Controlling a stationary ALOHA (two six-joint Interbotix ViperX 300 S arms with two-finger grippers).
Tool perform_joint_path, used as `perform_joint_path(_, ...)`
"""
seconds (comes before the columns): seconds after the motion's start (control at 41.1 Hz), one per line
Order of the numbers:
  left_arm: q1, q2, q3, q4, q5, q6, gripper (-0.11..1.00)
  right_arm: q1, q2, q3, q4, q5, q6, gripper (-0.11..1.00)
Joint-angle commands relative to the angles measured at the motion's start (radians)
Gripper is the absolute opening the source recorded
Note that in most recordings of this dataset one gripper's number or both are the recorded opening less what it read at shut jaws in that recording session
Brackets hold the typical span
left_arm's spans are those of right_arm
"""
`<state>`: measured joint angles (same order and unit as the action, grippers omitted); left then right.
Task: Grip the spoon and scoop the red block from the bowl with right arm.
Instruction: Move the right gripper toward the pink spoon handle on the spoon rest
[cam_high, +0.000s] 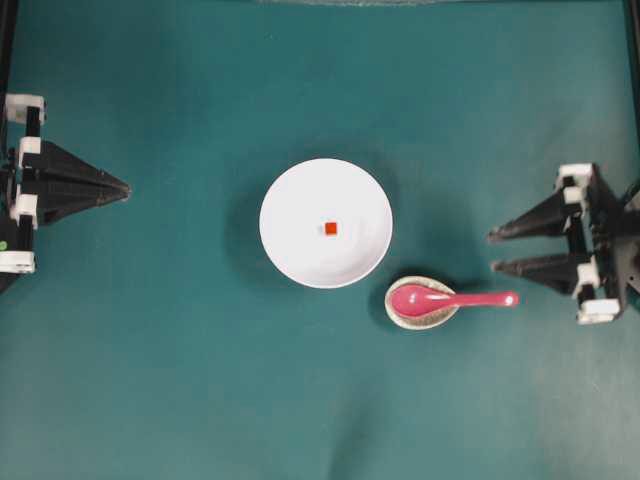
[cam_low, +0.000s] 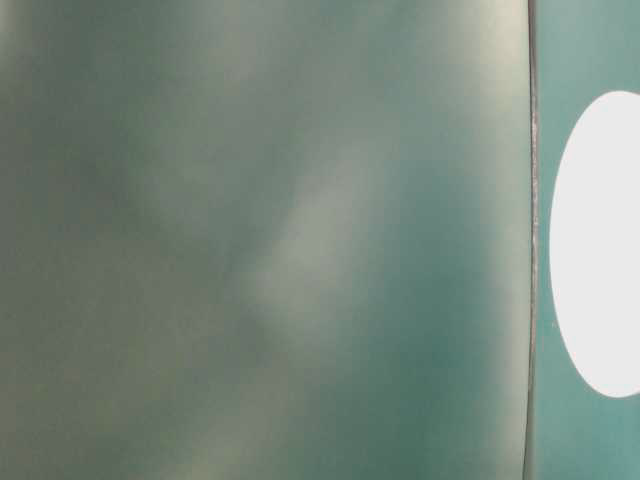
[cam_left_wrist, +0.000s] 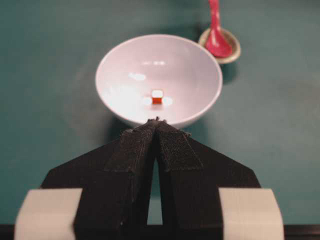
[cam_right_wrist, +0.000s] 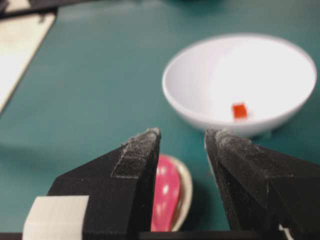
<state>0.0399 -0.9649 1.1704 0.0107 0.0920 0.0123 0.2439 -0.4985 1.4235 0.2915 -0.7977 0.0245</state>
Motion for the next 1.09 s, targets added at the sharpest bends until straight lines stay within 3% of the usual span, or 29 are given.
perform_joint_path(0.0,0.003,0.008,-0.02,0.003,-0.005,0.002,0.0,0.046,0.081,-0.006,0.041,-0.092,-0.002,0.48)
perform_joint_path(0.316,0.003,0.005,-0.017,0.003,-0.002,0.002,0.0,0.232,0.37,-0.021,0.247,-0.299,-0.002,0.48)
perform_joint_path(0.438,0.003,0.005,-0.015,0.003,-0.003,0.003,0.0,0.291,0.454,-0.04,0.29,-0.337,-0.002,0.48)
perform_joint_path(0.779,0.003,0.003,-0.014,0.003,-0.002,0.003,0.0,0.334,0.606,-0.081,0.296,-0.342,-0.006,0.48)
perform_joint_path(1.071,0.003,0.003,-0.011,0.009,-0.003,0.005,0.0,0.334,0.646,-0.074,0.299,-0.348,-0.023,0.48)
